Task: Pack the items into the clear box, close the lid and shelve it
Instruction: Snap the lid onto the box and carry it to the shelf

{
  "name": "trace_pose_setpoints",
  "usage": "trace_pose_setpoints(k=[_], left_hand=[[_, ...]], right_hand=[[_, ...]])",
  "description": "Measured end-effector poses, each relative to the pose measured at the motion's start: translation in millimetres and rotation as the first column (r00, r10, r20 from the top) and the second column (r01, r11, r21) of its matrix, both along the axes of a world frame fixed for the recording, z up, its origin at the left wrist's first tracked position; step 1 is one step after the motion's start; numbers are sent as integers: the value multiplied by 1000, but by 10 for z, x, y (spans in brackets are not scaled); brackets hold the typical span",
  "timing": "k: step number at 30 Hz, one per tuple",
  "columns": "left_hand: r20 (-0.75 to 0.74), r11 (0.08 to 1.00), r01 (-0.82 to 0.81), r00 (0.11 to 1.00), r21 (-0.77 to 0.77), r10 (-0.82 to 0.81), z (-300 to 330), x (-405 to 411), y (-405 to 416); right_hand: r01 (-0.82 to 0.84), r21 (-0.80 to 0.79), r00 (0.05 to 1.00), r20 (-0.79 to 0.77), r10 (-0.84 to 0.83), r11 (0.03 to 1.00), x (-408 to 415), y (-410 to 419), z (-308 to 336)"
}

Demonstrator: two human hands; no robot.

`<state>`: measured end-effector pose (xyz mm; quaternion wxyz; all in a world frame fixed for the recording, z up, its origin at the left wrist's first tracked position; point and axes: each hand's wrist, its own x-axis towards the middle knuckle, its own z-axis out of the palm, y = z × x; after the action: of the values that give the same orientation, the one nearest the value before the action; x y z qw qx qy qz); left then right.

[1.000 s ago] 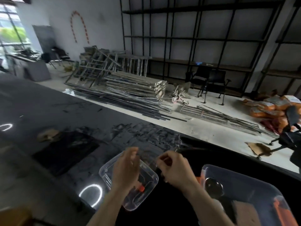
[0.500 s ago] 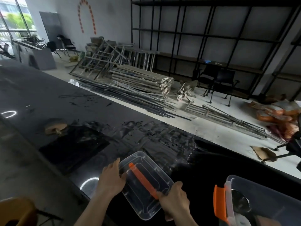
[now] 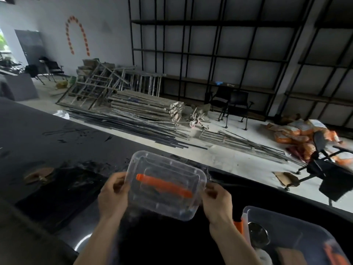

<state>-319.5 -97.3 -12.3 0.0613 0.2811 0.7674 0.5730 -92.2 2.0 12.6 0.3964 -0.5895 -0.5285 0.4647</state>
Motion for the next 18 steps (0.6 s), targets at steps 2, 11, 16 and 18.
trace_pose_setpoints(k=[2, 11, 16, 18], left_hand=[[-18, 997, -14, 1000, 75, 16, 164, 144, 154], [346, 818, 247, 814, 520, -466, 741, 1067, 689], [390, 755, 414, 670, 509, -631, 821, 1672, 739], [291, 796, 488, 752, 358, -592, 718, 1936, 757]], right_hand=[[71, 176, 997, 30, -78, 982, 172, 89, 190], [24, 280, 900, -423, 100, 960, 1442, 192, 787], [171, 132, 884, -459, -92, 976, 2135, 188, 820], [234, 150, 944, -273, -187, 961, 2303, 206, 723]])
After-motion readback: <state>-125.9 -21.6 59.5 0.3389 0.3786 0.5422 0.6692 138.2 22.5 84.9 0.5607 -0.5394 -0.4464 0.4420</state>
